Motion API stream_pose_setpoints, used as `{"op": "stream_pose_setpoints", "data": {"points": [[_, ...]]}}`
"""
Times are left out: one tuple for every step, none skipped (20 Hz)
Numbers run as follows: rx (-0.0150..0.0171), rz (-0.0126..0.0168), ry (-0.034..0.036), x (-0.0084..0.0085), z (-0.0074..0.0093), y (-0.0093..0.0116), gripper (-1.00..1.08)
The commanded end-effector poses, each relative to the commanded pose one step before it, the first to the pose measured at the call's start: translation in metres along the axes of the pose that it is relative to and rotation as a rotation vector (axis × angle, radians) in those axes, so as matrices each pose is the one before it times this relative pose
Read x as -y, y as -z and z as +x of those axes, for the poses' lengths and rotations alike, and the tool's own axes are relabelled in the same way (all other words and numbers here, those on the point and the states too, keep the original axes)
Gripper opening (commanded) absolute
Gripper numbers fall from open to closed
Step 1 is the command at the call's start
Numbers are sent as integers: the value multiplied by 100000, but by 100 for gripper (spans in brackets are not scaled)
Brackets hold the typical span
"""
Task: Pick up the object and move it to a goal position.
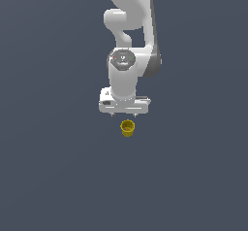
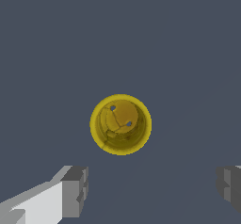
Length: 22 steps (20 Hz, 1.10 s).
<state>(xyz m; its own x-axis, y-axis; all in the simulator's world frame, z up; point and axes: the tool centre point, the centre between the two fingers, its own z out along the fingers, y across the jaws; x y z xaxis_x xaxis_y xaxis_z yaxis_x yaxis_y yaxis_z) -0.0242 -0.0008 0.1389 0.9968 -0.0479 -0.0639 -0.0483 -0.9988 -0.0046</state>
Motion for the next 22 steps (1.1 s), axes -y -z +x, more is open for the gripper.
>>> {"op": "stream_pose_setpoints", "data": {"points": [[0, 0, 0, -1, 0, 0, 100], [-9, -3, -68, -43, 8, 11, 100], [-23, -4, -194, -123, 23, 29, 100], [-38, -7, -322, -204, 37, 49, 100], [-55, -10, -449, -285, 52, 68, 100], [-72, -12, -565, -361, 66, 86, 100], [-92, -14, -677, -438, 81, 104, 100], [-89, -14, -615, -404, 76, 95, 100], [-77, -12, -482, -323, 62, 74, 100], [-60, -10, -340, -236, 47, 53, 100], [-43, -8, -203, -150, 32, 31, 100], [-21, -4, -66, -61, 17, 9, 100], [0, 0, 0, -7, 0, -8, 100], [24, 4, 117, 96, -22, -9, 100], [38, 11, -57, 27, -19, 15, 100], [0, 0, 0, 2, 0, 2, 100], [-52, -17, 187, 17, 19, -39, 100], [-101, -34, 412, 57, 35, -81, 100], [-150, -49, 643, 104, 48, -122, 100], [-198, -63, 865, 145, 63, -164, 100], [-246, -75, 1086, 185, 78, -205, 100], [-294, -84, 1302, 224, 92, -246, 100]]}}
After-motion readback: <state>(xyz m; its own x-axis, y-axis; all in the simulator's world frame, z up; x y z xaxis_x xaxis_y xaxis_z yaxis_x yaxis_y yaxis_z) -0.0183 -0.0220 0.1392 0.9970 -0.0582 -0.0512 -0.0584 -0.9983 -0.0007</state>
